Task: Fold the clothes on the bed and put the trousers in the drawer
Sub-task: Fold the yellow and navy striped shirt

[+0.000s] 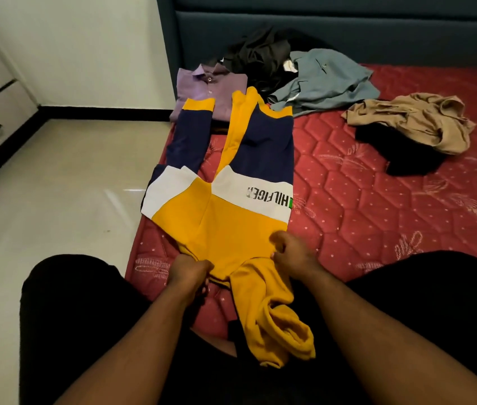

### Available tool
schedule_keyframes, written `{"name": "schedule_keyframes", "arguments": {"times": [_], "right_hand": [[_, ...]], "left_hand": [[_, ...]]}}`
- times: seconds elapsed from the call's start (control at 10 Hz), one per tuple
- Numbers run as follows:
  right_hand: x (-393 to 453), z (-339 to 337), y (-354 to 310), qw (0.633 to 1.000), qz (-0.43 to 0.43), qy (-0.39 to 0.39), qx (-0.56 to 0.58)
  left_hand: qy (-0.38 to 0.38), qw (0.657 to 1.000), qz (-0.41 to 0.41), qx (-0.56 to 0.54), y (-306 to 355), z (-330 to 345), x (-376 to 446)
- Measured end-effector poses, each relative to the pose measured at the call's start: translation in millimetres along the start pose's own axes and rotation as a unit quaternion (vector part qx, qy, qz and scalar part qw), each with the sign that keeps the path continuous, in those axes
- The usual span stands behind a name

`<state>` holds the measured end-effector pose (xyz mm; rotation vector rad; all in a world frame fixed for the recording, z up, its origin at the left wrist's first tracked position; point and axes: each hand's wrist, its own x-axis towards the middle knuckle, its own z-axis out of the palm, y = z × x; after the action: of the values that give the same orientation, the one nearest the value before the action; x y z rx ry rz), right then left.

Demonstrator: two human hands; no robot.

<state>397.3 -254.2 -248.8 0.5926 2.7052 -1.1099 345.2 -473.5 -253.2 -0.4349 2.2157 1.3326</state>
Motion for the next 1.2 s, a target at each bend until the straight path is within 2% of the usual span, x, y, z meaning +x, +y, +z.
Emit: {"name": "schedule_keyframes", "arguments": {"times": [0.1,0.2,0.3,0.4,0.5,0.6,0.7,0.8,0.9,1.0,1.1,1.2], "right_hand": [[-1,-1,-5,0.99,0.043,-0.126,-0.039],[-3,-7,-12,0.961,0.093,-0.245,-0.087],[13,-12,-10,0.973,0.091,-0.172,-0.12],[43,-24,-21,0.983,0.009,-0.008,-0.185],[89,-39,-27,0.975,-0.043,0.029,-0.216],[143,-55,-31,0.985,-0.05,0.025,-0.161],[200,-68,-37,0.994,-0.028,0.075,-0.077],[261,-75,-50,0.989,0.022,0.128,0.07],[322,-74,-75,0.963,0.063,0.162,0.207],[371,-71,-100,0.924,0.117,0.175,0.319],[402,-70,-106,0.911,0.135,0.177,0.346],[409,-76,-105,0.898,0.131,0.205,0.366]], "left_hand": [[-0.064,0.993,-0.018,0.101,2,-19,-9],[-0.15,0.943,-0.034,0.296,6,-39,-17],[-0.081,0.869,-0.008,0.487,27,-52,-11],[0.035,0.867,0.147,0.474,70,-44,17],[0.037,0.93,0.267,0.25,111,-12,57],[0.046,0.936,0.292,0.192,139,15,98],[0.081,0.932,0.29,0.203,157,29,134],[0.071,0.938,0.254,0.226,172,39,159],[0.048,0.932,0.249,0.258,178,48,179],[0.015,0.949,0.278,0.148,168,53,189],[-0.163,0.951,0.212,-0.153,152,51,189],[-0.234,0.909,0.127,-0.321,147,42,186]]}}
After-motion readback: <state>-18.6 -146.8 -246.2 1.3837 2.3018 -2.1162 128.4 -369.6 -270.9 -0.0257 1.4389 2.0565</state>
